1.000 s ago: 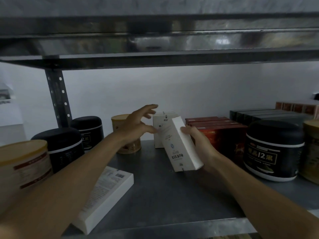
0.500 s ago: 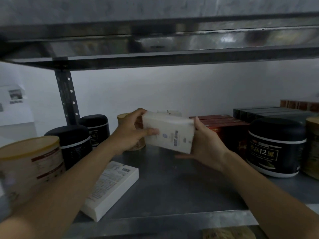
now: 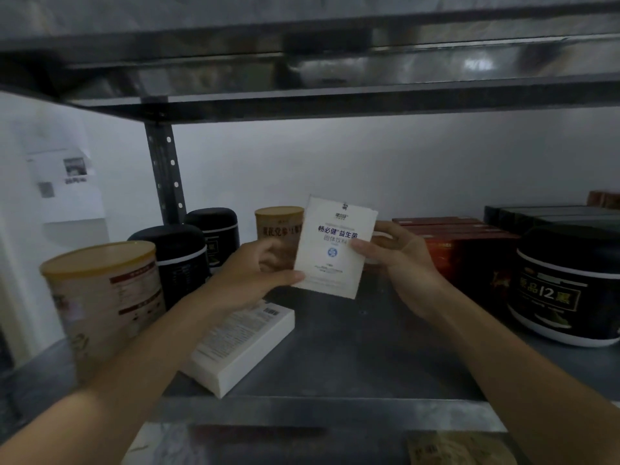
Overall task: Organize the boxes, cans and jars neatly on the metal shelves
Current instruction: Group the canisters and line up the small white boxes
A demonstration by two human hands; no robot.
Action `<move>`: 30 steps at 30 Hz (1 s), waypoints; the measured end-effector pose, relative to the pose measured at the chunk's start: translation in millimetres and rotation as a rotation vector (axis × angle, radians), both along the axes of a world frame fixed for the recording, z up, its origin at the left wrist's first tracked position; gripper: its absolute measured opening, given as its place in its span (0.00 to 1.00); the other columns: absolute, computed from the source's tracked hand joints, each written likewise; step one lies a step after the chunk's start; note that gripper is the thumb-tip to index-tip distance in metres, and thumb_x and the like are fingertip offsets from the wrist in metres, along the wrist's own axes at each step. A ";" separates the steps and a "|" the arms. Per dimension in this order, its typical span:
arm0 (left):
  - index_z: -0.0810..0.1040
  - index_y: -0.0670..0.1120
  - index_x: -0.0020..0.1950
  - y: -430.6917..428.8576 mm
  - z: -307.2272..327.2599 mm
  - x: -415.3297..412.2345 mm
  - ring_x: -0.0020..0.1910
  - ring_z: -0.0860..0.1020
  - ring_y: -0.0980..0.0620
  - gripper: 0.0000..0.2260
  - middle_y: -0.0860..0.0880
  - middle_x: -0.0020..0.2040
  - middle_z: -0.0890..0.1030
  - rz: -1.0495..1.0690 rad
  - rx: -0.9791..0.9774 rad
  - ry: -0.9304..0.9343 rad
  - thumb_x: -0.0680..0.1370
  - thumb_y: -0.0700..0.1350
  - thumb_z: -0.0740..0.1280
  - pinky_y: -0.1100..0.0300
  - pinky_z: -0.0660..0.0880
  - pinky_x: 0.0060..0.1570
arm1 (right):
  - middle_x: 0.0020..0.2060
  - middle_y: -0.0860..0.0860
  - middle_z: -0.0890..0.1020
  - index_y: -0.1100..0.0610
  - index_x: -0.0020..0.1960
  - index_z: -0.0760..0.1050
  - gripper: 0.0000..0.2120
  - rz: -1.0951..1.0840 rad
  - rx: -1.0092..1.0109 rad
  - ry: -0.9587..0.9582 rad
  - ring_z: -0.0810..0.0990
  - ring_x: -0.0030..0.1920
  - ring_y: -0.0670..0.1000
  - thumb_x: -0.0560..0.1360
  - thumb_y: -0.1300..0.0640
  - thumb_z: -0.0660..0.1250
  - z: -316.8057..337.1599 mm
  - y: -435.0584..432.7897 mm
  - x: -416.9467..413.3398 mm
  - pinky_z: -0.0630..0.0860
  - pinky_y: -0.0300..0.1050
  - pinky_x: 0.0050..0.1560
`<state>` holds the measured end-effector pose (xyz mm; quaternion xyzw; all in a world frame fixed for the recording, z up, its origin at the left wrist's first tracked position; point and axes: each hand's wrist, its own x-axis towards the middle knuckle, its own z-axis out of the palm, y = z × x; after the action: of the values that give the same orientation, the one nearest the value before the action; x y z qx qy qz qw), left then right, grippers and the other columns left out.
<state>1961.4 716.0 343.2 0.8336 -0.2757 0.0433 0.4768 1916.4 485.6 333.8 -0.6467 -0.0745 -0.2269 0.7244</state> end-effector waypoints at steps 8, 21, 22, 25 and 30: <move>0.72 0.51 0.67 -51.9 -3.7 25.4 0.57 0.79 0.54 0.22 0.51 0.60 0.80 -0.051 -0.115 0.078 0.74 0.42 0.72 0.53 0.77 0.58 | 0.55 0.54 0.83 0.56 0.63 0.77 0.19 -0.176 -0.141 0.034 0.83 0.54 0.53 0.74 0.65 0.71 -6.7 -8.4 21.5 0.81 0.52 0.53; 0.75 0.44 0.65 -108.6 -13.4 55.5 0.54 0.80 0.47 0.17 0.43 0.58 0.81 0.128 0.033 -0.035 0.77 0.39 0.69 0.52 0.78 0.55 | 0.63 0.54 0.78 0.58 0.68 0.70 0.26 -0.512 -0.496 0.145 0.78 0.63 0.56 0.72 0.66 0.72 -23.3 -17.8 47.1 0.78 0.50 0.59; 0.76 0.43 0.65 -108.4 -12.9 58.3 0.53 0.80 0.47 0.17 0.43 0.57 0.82 0.145 0.056 -0.053 0.76 0.41 0.70 0.52 0.78 0.55 | 0.63 0.54 0.78 0.58 0.68 0.70 0.26 -0.525 -0.511 0.144 0.77 0.63 0.56 0.73 0.66 0.72 -23.4 -17.9 48.4 0.78 0.51 0.59; 0.73 0.43 0.68 -104.3 -11.8 64.8 0.55 0.79 0.46 0.22 0.42 0.58 0.80 0.189 0.083 -0.034 0.76 0.46 0.71 0.50 0.76 0.58 | 0.64 0.55 0.77 0.57 0.68 0.70 0.23 -0.548 -0.534 0.130 0.76 0.64 0.56 0.74 0.66 0.70 -24.4 -18.5 51.8 0.77 0.50 0.59; 0.68 0.45 0.72 -95.6 -8.4 70.2 0.63 0.75 0.46 0.25 0.43 0.66 0.75 0.173 0.151 -0.021 0.77 0.48 0.69 0.55 0.72 0.62 | 0.64 0.55 0.78 0.56 0.68 0.70 0.22 -0.576 -0.522 0.129 0.77 0.64 0.56 0.75 0.65 0.68 -26.3 -19.8 63.6 0.78 0.52 0.60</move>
<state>2031.5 620.4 334.9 0.8873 -0.2104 0.0720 0.4040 1980.0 465.8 307.5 -0.8167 0.1004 -0.3529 0.4454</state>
